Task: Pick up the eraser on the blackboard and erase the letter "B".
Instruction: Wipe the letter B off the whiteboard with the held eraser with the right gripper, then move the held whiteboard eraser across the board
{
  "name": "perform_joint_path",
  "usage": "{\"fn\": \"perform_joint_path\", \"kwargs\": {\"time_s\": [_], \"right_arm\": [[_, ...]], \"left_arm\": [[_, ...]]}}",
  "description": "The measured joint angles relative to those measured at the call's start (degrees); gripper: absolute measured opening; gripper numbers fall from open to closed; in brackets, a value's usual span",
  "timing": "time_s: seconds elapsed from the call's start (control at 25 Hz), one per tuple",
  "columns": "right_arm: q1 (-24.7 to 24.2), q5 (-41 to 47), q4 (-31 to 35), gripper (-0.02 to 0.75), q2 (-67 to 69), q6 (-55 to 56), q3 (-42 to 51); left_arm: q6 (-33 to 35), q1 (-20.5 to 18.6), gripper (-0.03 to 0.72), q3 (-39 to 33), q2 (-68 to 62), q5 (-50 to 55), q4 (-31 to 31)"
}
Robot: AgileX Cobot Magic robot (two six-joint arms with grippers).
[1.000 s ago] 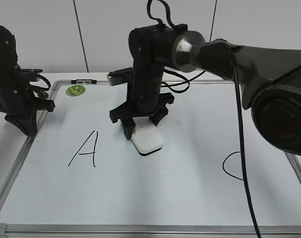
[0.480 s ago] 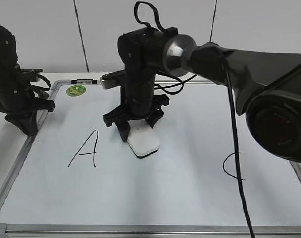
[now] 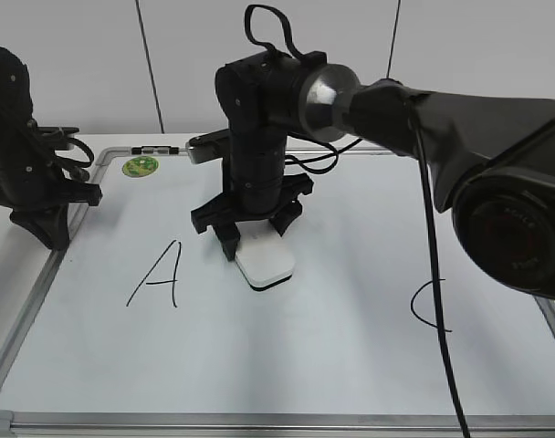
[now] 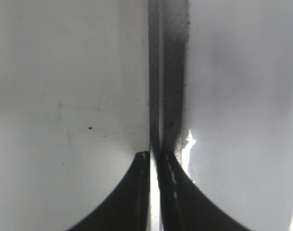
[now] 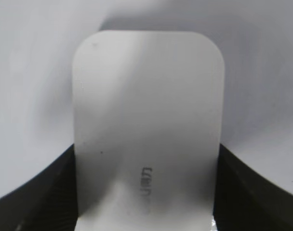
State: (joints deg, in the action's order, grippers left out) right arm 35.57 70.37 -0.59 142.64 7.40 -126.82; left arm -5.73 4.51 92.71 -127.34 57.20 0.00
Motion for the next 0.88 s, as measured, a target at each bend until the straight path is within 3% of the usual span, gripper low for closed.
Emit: {"fn": "perform_joint_path", "kwargs": {"time_s": [0.56,0.88], "right_arm": [[-3.82,-0.22,-0.49,0.521,0.0,1.08,-0.22],[-9.58,-0.34,-4.72,0.521,-0.47,1.77,-0.09]], "left_arm": [[0.0,0.0,0.028,0.0,0.0,-0.1,0.0],[0.0,0.0,0.028,0.0,0.0,-0.1,0.0]]}}
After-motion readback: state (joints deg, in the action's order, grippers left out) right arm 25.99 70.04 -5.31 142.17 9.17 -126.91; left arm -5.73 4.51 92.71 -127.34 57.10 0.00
